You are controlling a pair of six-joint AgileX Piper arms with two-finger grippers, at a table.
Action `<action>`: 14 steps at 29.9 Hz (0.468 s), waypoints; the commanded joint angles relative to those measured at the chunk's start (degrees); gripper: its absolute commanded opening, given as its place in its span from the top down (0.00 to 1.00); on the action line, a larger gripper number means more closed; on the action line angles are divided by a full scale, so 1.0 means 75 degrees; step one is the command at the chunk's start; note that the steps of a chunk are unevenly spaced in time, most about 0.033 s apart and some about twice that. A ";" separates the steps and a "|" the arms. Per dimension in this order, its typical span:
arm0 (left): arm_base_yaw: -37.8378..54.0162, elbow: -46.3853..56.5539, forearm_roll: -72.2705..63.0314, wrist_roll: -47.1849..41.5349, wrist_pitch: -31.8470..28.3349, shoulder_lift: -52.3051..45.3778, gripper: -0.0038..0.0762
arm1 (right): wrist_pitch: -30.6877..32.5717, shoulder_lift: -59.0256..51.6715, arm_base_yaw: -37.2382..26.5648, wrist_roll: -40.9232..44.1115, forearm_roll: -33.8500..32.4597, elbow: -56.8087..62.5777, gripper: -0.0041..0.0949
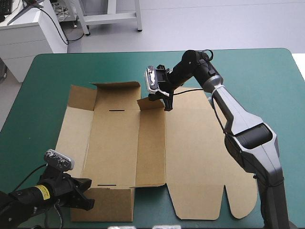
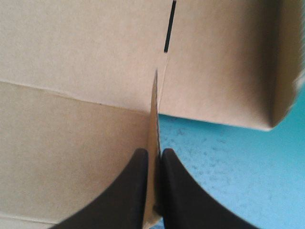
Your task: Fold the box
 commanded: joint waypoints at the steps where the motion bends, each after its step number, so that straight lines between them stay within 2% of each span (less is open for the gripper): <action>1: 0.0002 -0.0264 -0.0164 -0.0005 -0.0326 0.0008 0.96 | -0.0044 -0.0595 -0.0061 -0.0021 0.0372 -0.0235 0.65; 3: 0.0002 -0.0264 -0.0164 -0.0005 -0.0326 0.0008 0.96 | -0.0210 -0.0595 -0.0061 -0.0021 0.0372 -0.0235 0.48; 5: 0.0002 -0.0264 -0.0164 -0.0005 -0.0326 0.0008 0.96 | -0.0410 -0.0595 -0.0061 0.0048 0.0389 -0.0235 0.42; 8: 0.0002 -0.0264 -0.0164 -0.0005 -0.0326 0.0008 0.96 | -0.0577 -0.0609 -0.0061 0.0308 0.0444 -0.0235 0.43; 10: 0.0002 -0.0264 -0.0164 -0.0005 -0.0326 0.0008 0.96 | -0.0653 -0.0625 -0.0061 0.0840 0.0444 -0.0235 0.52; 13: 0.0002 -0.0264 -0.0164 0.0005 -0.0326 0.0008 0.96 | -0.0997 -0.0692 -0.0120 0.2099 0.0405 -0.0235 0.80; 14: 0.0002 -0.0264 -0.0164 0.0005 -0.0326 0.0008 0.96 | -0.1067 -0.0711 -0.0137 0.2285 0.0405 -0.0235 0.87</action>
